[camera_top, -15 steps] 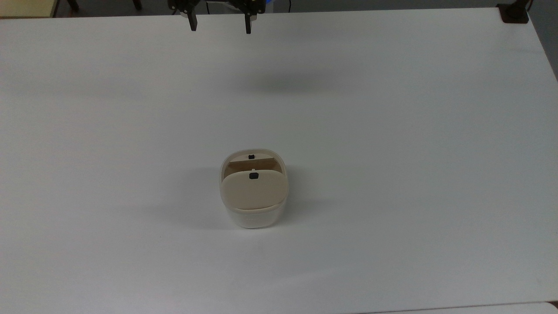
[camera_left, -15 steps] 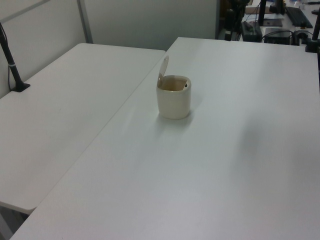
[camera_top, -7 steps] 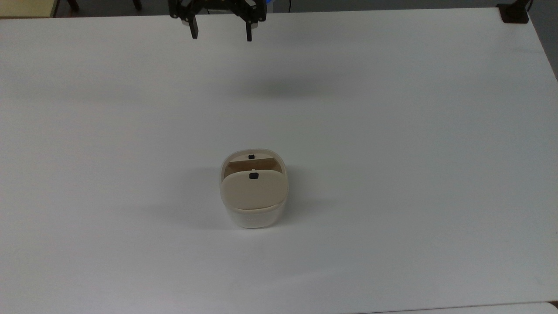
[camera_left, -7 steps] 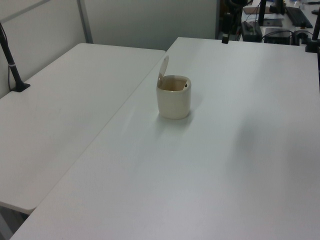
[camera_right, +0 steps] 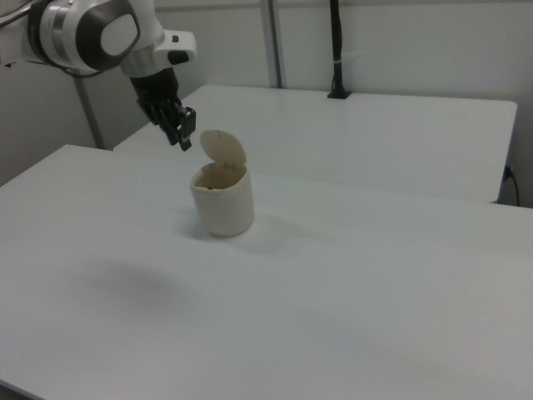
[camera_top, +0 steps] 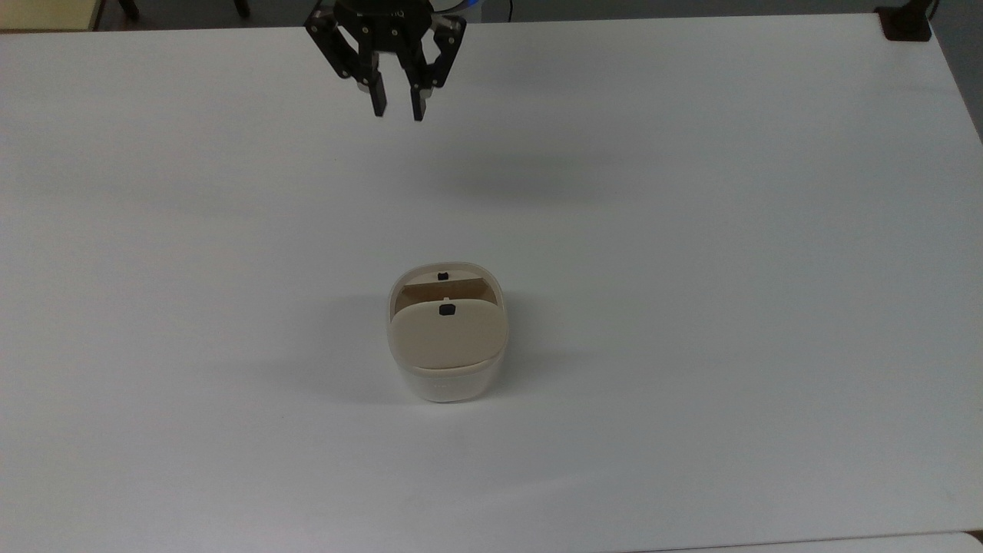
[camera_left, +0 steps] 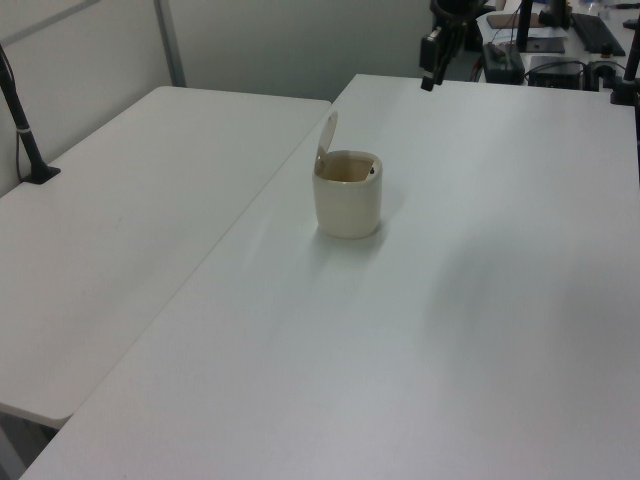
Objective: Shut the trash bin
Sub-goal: 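Move the gripper down toward the open lid of the cream bin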
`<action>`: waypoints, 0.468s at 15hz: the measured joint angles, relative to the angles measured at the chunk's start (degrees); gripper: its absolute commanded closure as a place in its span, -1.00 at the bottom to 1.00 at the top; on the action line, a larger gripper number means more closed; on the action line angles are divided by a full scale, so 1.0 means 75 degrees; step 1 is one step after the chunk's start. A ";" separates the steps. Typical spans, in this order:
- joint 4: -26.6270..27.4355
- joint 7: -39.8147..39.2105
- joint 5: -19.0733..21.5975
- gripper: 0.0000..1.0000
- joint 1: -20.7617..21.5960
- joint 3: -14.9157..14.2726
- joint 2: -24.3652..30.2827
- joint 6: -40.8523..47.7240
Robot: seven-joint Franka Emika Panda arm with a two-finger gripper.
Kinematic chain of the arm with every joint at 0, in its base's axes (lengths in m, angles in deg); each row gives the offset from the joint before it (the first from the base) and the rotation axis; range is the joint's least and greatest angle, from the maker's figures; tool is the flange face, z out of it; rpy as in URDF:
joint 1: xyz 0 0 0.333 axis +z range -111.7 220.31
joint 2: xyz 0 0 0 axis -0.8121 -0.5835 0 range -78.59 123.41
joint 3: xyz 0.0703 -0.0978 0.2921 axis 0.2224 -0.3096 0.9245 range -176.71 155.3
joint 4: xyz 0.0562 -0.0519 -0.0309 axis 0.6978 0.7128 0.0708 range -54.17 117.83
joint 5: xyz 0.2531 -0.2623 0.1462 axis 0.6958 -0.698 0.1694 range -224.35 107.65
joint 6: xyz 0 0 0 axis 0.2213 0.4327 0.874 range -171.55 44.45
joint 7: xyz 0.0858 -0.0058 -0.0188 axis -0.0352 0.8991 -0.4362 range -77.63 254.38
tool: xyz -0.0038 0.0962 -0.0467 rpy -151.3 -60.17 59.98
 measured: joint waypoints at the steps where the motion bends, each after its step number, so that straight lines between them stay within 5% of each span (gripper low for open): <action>1: -0.0108 0.0737 0.0025 1.00 0.0003 0.0004 -0.0153 -0.0324; 7: -0.0972 0.3358 0.0039 1.00 0.0130 0.0012 -0.1108 -0.1233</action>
